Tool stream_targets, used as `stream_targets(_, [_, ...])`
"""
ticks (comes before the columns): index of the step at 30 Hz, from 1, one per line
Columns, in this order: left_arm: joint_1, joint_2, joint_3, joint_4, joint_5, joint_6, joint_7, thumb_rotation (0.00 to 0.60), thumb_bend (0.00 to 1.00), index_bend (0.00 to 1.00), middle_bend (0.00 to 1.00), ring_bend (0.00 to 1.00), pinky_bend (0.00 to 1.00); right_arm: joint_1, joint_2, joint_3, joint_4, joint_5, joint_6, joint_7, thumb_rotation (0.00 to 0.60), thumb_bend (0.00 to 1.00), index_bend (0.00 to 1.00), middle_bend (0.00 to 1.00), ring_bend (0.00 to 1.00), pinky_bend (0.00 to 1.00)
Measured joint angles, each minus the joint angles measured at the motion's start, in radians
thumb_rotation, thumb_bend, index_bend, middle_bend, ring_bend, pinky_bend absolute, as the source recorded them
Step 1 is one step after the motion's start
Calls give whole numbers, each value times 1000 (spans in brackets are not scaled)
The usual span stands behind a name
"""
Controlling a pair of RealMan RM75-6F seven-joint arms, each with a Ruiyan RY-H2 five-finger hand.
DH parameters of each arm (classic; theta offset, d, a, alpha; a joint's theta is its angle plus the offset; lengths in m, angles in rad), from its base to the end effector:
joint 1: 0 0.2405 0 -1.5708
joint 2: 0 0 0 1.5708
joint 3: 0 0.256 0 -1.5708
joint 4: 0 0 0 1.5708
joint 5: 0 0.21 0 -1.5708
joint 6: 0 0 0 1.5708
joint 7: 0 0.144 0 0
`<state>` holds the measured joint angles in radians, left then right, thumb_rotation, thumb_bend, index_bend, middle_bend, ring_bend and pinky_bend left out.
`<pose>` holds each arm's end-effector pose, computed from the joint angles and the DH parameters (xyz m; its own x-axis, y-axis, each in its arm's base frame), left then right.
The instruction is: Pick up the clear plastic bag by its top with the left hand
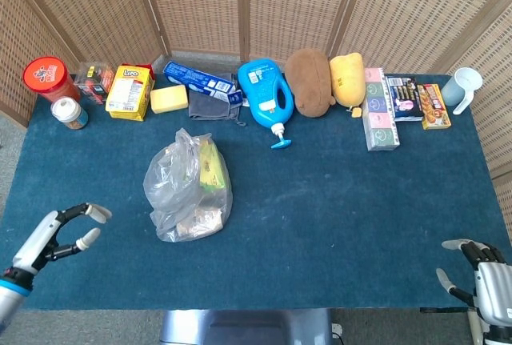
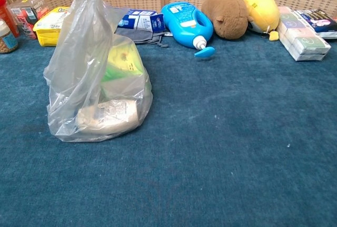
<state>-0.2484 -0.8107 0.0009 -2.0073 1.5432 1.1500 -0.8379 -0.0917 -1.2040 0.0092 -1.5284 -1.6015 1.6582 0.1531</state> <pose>-0.2339 0.1946 0.1631 -0.4395 0.3724 0.8174 0.8952 0.1059 0.4330 -0.3250 -0.1159 0.1507 0.2564 0.0675 0.9642 -0.9662 0.0440 0.2539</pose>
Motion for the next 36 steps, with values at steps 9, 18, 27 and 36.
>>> stream_targets(9, [-117, 13, -59, 13, -51, -146, -286, 174, 246, 441, 370, 280, 217, 7, -4, 4, -19, 8, -16, -35, 599, 289, 375, 404, 359, 260])
stream_targets(18, [-209, 16, -96, 65, -24, -257, -738, 167, 264, 417, 371, 280, 245, 5, -11, 5, -26, 20, -22, -49, 599, 288, 376, 404, 359, 260])
stream_targets(27, [-300, 19, -93, 158, 102, -285, -1266, 156, 279, 279, 335, 258, 305, 5, -17, 4, -14, 23, -26, -39, 599, 289, 376, 405, 359, 260])
stream_targets(36, [-414, -1, -21, 278, 240, -235, -1668, 146, 280, 182, 289, 211, 342, 2, -20, 5, -5, 24, -22, -30, 598, 290, 376, 404, 360, 257])
